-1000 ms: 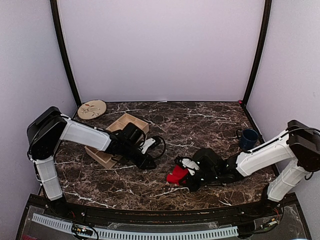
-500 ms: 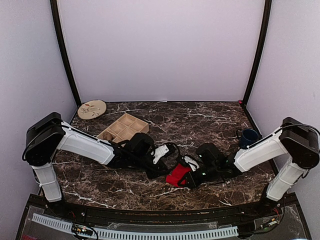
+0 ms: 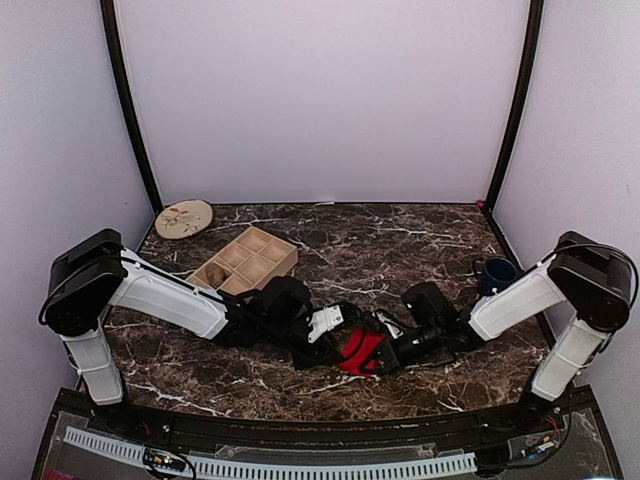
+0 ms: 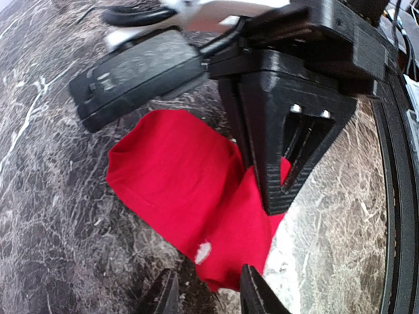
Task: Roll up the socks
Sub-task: Roll the sock at the center of the board.
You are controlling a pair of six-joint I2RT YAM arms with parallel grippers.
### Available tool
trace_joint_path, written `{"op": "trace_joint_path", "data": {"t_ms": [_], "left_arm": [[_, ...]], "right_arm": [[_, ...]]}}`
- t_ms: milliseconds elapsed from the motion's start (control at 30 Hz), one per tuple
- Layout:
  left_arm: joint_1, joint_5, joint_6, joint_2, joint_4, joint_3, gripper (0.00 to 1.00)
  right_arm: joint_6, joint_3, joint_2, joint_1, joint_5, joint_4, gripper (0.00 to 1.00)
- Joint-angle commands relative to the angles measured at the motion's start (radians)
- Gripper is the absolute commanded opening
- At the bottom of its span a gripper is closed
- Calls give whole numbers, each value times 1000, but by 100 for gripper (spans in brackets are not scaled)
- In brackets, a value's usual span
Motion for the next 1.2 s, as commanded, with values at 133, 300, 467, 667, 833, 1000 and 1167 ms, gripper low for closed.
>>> {"op": "trace_joint_path", "data": {"t_ms": [133, 300, 467, 667, 833, 1000, 1167], "left_arm": [[-25, -35, 116, -21, -42, 34, 39], [-27, -47, 135, -8, -45, 36, 39], [-26, 20, 136, 0, -69, 45, 39], [-31, 89, 152, -25, -79, 52, 40], [-49, 124, 197, -10, -133, 82, 40], [-64, 127, 230, 2, -159, 97, 40], [-71, 101, 278, 37, -189, 111, 40]], "right_arm": [[30, 0, 31, -29, -106, -2, 0], [21, 5, 28, -39, -127, -28, 0], [12, 10, 24, -42, -134, -48, 0], [1, 18, 33, -44, -155, -61, 0], [-3, 25, 40, -47, -170, -67, 0], [-7, 30, 47, -48, -184, -71, 0], [-12, 34, 39, -50, -196, -81, 0]]}}
